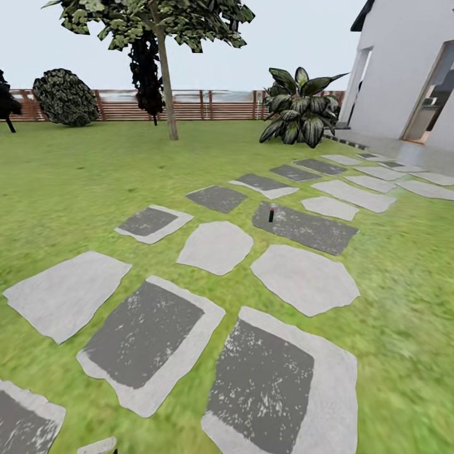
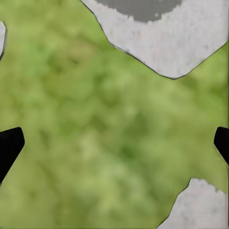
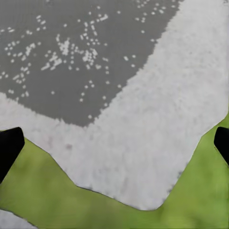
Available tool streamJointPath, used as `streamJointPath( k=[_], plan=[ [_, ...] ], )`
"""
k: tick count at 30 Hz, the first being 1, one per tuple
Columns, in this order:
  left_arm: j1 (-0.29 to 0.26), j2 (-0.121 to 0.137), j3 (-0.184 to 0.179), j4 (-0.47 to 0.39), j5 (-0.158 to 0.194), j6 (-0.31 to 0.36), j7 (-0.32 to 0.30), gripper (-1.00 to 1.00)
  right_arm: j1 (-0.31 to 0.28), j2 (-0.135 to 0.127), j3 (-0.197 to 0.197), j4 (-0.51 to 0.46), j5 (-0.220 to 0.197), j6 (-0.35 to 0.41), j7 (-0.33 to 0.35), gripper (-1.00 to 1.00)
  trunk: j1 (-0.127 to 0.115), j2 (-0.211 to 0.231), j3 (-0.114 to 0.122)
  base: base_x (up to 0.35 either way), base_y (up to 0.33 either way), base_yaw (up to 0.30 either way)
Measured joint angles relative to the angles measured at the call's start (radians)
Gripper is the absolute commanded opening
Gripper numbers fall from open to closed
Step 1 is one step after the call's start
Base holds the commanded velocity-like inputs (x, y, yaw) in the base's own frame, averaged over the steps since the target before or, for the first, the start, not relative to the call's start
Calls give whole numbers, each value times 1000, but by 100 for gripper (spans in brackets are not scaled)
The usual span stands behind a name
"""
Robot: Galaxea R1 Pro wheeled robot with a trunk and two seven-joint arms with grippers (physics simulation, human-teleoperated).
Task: In the garden, pick up the pesticide atomizer on the floor and spray pesticide onto both trees until each tree trunk is fully covered.
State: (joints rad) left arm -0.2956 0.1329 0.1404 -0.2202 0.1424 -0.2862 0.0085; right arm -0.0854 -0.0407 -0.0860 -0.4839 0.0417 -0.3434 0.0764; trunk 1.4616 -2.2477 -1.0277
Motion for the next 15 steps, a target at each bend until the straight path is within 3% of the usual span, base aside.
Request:
streamJointPath(
  k=[15],
  plan=[
    [0,0,0,0,0,1,0,100,0,0,0,0,0,-1,0,100,0,0,0,339,0,0]
  ],
)
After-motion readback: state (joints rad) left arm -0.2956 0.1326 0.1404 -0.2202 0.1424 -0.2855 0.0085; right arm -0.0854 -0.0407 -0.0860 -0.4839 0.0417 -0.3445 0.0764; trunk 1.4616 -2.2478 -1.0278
